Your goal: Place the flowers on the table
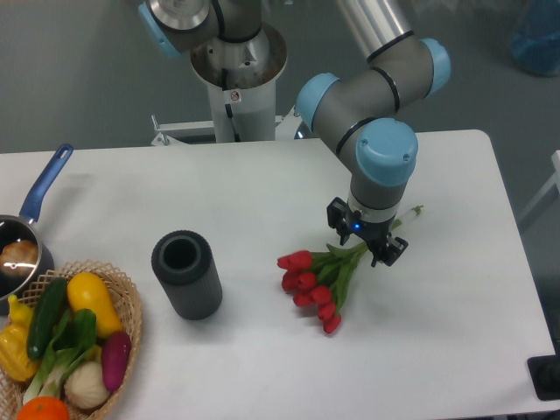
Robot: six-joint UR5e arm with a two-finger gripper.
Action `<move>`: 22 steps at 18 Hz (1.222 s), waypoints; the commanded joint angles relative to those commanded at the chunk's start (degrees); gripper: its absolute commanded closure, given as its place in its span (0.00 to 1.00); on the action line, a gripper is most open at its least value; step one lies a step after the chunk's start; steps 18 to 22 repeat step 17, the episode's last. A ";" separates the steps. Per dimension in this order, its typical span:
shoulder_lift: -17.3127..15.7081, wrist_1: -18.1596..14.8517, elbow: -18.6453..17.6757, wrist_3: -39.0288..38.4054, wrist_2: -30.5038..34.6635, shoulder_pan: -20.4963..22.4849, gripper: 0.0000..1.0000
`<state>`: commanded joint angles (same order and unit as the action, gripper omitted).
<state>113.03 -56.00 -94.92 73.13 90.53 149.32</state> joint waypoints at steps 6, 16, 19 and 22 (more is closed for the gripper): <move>-0.70 3.18 -0.53 0.18 -0.35 4.31 0.00; -2.20 3.18 2.19 2.19 -2.20 8.00 0.00; -2.11 3.18 2.81 2.81 -2.20 8.00 0.00; -2.11 3.18 2.81 2.81 -2.20 8.00 0.00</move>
